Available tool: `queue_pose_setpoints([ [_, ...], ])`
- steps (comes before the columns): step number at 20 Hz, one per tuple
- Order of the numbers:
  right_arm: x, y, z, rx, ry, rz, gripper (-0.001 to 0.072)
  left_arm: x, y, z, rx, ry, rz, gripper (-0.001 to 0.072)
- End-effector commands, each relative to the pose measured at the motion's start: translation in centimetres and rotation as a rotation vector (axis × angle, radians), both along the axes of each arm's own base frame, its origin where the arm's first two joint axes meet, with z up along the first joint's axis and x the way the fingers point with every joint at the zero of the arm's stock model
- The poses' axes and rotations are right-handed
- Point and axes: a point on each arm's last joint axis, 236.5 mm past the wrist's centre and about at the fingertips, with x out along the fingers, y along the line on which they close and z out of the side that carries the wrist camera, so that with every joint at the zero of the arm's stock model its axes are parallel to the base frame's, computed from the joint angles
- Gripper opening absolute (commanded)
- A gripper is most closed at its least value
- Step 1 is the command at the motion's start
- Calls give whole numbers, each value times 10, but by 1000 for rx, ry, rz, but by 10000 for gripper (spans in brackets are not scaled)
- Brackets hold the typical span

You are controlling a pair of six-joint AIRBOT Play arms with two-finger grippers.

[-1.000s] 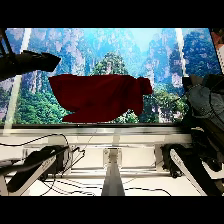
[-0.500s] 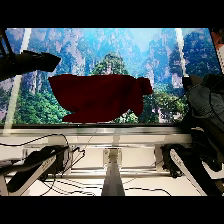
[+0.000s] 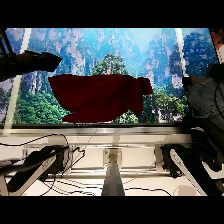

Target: Fold the clothes and pants, and hang the long-sleeved shirts on hangers.

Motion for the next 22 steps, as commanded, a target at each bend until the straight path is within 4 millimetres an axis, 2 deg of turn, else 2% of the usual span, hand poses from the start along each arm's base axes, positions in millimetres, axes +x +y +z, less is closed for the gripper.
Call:
queue_pose_setpoints([
  [1, 22, -1, 27, -39, -140, 24, 18, -8, 37, -27, 171, 75, 42, 691],
  [3, 19, -2, 21, -97, -96, 72, 18, -12, 102, -47, 308, 173, 257, 692],
  [5, 16, -3, 0, -223, 36, 195, 17, -22, 157, -60, 386, 250, 433, 690],
  [7, 11, -4, -45, -240, 218, 259, 15, -38, 179, -80, 381, 345, 485, 682],
  [8, 6, 1, -79, -210, 322, 302, 15, -45, 186, -92, 377, 385, 500, 682],
  [9, -2, 15, -119, -150, 426, 380, 15, -52, 190, -104, 372, 420, 511, 682],
  [10, -15, 37, -157, -65, 518, 490, 15, -58, 190, -116, 367, 451, 511, 661],
  [11, -30, 70, -193, 53, 581, 623, 15, -63, 186, -128, 350, 482, 503, 545],
  [12, -45, 106, -217, 190, 603, 737, 16, -67, 179, -137, 322, 505, 491, 423],
  [13, -51, 141, -231, 345, 577, 802, 17, -69, 170, -145, 290, 524, 479, 413],
  [14, -46, 165, -238, 478, 526, 777, 69, -70, 164, -150, 263, 538, 471, 421],
  [15, -33, 179, -245, 583, 462, 712, 306, -72, 160, -154, 248, 550, 465, 429],
  [16, -20, 183, -253, 633, 417, 646, 473, -73, 158, -157, 238, 559, 461, 514],
  [17, -9, 179, -264, 645, 395, 589, 481, -73, 156, -158, 230, 567, 458, 609],
  [19, 5, 176, -281, 676, 389, 520, 491, -72, 156, -162, 228, 579, 456, 622],
  [22, 8, 188, -299, 748, 426, 505, 532, -71, 153, -168, 209, 601, 452, 621],
])
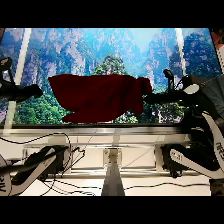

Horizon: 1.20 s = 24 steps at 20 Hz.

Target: Fold the clothes and pants, and hang the long-sleeved shirts on hangers.

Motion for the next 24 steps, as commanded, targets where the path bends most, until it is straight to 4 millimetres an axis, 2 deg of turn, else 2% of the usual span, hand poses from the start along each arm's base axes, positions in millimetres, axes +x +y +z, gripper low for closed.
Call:
queue_pose_setpoints([
  [1, 16, 12, -23, 65, 30, -68, 532, 1, -9, -9, -51, 23, 8, 622],
  [4, 40, 11, -33, 33, 10, -90, 530, 5, -18, -22, -111, 53, 14, 623],
  [6, 52, 12, -33, 42, 23, -112, 514, 10, -10, -37, -98, 75, 27, 622],
  [7, 55, 13, -32, 50, 30, -115, 444, 11, -9, -45, -113, 96, 37, 623],
  [9, 49, 20, -28, 79, 55, -79, 425, 7, -10, -63, -139, 157, 58, 623],
  [11, 26, 33, -22, 130, 122, 1, 368, 2, -12, -78, -159, 216, 57, 623],
  [12, 14, 39, -18, 154, 148, 52, 364, 0, -13, -85, -166, 239, 58, 622],
  [13, 6, 43, -15, 169, 147, 106, 245, -1, -13, -91, -172, 258, 59, 622],
  [14, 2, 45, -13, 176, 139, 140, 72, -2, -13, -97, -177, 274, 59, 621],
  [15, 2, 45, -12, 177, 135, 143, 26, -3, -14, -102, -182, 289, 55, 617],
  [17, 5, 45, -12, 178, 127, 133, 19, -3, -19, -111, -205, 309, 38, 613],
  [21, 23, 42, -6, 156, 75, 115, 19, 15, -50, -126, -355, 275, 7, 566],
  [22, 30, 41, -1, 152, 50, 113, 18, 20, -57, -130, -383, 262, -11, 537],
  [24, 45, 40, 15, 146, -6, 117, 18, 26, -61, -140, -388, 254, -21, 534],
])
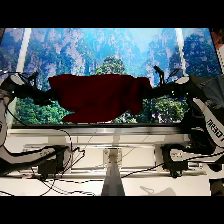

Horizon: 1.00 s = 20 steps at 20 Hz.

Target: Fold the clothes and pants, and hang the long-sleeved shirts on hangers.

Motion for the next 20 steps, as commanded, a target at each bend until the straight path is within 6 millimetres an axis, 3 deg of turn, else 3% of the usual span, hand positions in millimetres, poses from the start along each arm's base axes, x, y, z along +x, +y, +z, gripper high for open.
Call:
queue_pose_setpoints([
  [1, 24, -1, 25, -4, -93, -1, 18, 15, -13, -17, -44, -42, -18, 480],
  [2, 32, -1, 37, -5, -130, -1, 19, 16, -15, -19, -41, -46, -37, 426],
  [5, 55, -3, 79, -13, -254, 5, 18, 21, -23, -17, -37, -82, -113, 17],
  [7, 69, -8, 107, -55, -351, 22, 18, 38, -20, 1, -18, -145, -136, 18],
  [9, 80, -21, 136, -136, -446, 36, 18, 72, -11, 43, 22, -268, -142, 17],
  [12, 91, -57, 186, -332, -571, 4, 18, 128, 6, 155, 130, -558, -147, 17],
  [15, 89, -91, 260, -498, -736, -77, 18, 154, 18, 302, 267, -915, -119, 17],
  [18, 64, -96, 345, -526, -947, -145, 18, 132, 24, 431, 394, -1253, -38, 17],
  [20, 36, -95, 389, -518, -1059, -177, 18, 103, 23, 491, 451, -1418, 10, 17],
])
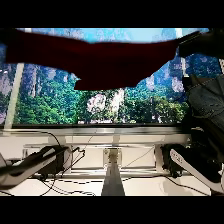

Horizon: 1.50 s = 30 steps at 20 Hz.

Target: Fold the clothes and pants, and hang the long-sleeved shirts on hangers.

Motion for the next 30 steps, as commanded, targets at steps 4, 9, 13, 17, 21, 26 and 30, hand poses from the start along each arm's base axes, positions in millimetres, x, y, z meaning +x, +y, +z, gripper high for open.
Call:
queue_pose_setpoints([
  [4, -94, -8, 127, -26, -352, -49, 18, -90, -9, 174, 79, -487, 81, 17],
  [9, -173, -11, 203, 13, -638, -90, 17, -148, -31, 201, 9, -536, 65, 17],
  [13, -157, -33, 214, 8, -680, -187, 14, -157, -58, 110, -64, -158, -31, 17],
  [17, -35, -37, 124, 60, -365, -213, 16, -130, -62, -39, -178, 256, -57, 17],
  [21, 86, -28, -29, 150, 1, -230, 18, -103, -80, -202, -368, 545, -23, 17],
  [26, 161, -17, -149, 339, 171, -302, 18, -42, -77, -303, -575, 543, 191, 18],
  [30, 187, -32, -139, 392, 57, -375, 20, -8, -54, -327, -731, 460, 385, 88],
])
